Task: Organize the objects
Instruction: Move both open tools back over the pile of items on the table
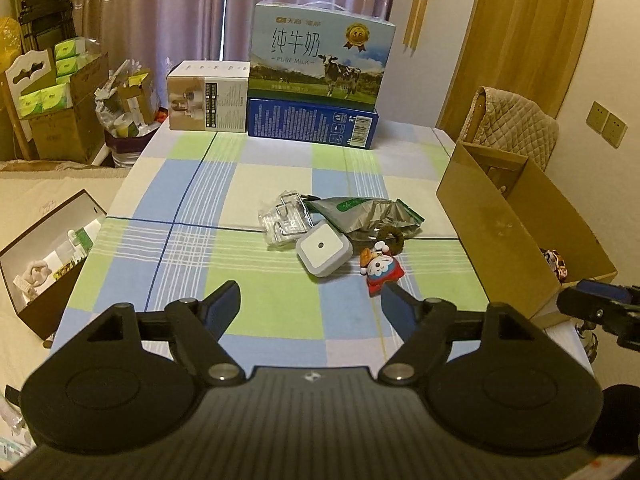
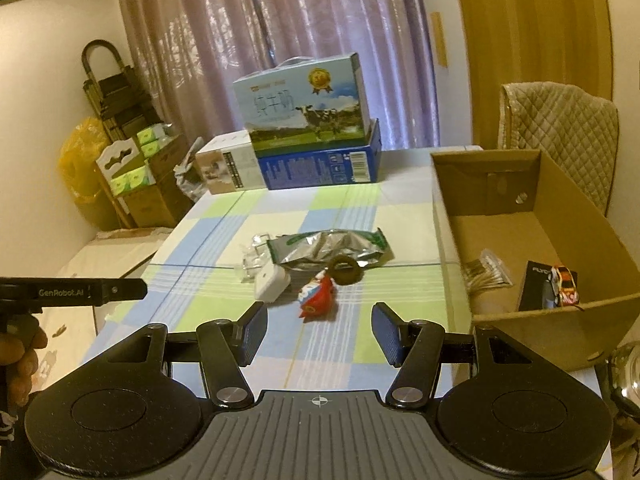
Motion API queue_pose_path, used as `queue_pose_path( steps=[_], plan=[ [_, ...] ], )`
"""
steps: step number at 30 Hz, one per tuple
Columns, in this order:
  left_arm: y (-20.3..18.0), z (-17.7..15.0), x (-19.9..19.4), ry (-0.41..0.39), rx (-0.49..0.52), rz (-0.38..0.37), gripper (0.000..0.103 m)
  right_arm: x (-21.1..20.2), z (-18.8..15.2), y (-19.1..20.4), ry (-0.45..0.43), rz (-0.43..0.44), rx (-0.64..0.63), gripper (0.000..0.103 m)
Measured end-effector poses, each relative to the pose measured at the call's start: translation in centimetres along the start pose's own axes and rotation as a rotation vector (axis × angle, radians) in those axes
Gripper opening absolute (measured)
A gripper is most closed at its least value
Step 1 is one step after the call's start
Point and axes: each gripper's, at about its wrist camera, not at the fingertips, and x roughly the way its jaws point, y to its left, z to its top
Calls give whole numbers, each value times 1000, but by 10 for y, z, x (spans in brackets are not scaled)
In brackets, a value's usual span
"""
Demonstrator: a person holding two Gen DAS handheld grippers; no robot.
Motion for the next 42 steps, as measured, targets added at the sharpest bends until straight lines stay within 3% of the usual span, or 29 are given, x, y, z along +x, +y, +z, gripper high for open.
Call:
queue_pose_path(
  steps=[5,8,16,22,26,35,42],
  plan=[
    [3,4,5,3,25,0,78,12,1,12,10,7,-28,55],
    [8,6,13,3,39,8,86,24,0,16,20,13,-40,55],
    [20,13,54,35,52,8,91,75,-3,21,63,29,-76,55],
    [27,12,100,74,79,13,92,124,-6,11,75,29,-72,56],
    [33,12,132,91,69,6,93,157,-8,2,95,31,-68,68],
    [32,10,181,113,108,29,93,217,-12,-15,147,32,-86,68],
    [36,21,203,136,68,-27,93,240,-9,-18,184,70,-76,68]
  ],
)
